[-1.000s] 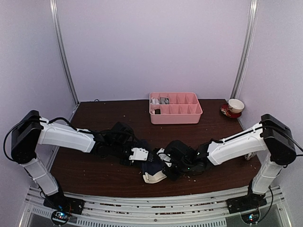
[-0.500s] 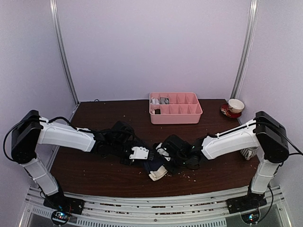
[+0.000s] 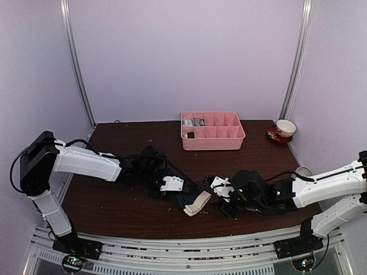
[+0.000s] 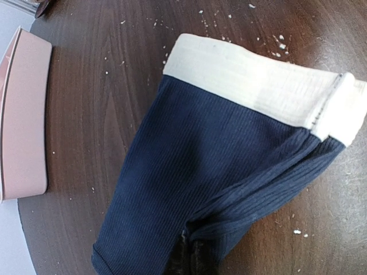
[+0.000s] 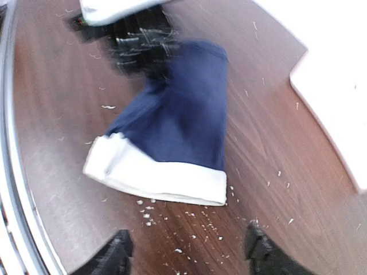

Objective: Roll the underwear
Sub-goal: Adjust the underwear at the center of the board, then fold the underwear at the center of the board.

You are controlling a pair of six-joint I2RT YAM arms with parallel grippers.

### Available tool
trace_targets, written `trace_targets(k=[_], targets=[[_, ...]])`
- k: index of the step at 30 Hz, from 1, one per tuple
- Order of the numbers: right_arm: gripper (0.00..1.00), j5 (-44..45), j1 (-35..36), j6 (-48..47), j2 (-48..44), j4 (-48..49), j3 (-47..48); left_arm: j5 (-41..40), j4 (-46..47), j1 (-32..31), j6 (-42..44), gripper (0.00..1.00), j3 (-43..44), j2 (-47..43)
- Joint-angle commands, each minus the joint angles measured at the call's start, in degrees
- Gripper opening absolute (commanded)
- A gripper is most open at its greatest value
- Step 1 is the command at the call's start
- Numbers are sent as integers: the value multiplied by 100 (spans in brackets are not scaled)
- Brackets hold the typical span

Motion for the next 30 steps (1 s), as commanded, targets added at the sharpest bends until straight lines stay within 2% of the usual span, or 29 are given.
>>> trace_targets(k=[1, 4, 8, 11, 19, 25, 30], targets=[[75, 209, 591, -852, -828, 1400, -982, 208, -132, 121, -63, 0, 258, 96], [79, 405, 833, -1025, -770, 1704, -1167, 322, -208, 154, -53, 0, 311, 110], [80, 870, 1162, -1305, 0, 2106, -1074, 411, -277, 181, -48, 0, 358, 146], [80, 1310, 1337, -1380, 679, 2335, -791, 450, -300, 190, -49, 0, 375, 172], [80, 1908, 1459, -1260, 2180, 2225, 206, 486, -339, 208, -42, 0, 376, 168], [75, 2403, 1451, -1052, 2973, 2083, 673, 519, -344, 230, -15, 0, 332, 111], [70, 2674, 1350, -739, 3119, 2080, 673, 570, -344, 244, 14, 0, 292, 62]])
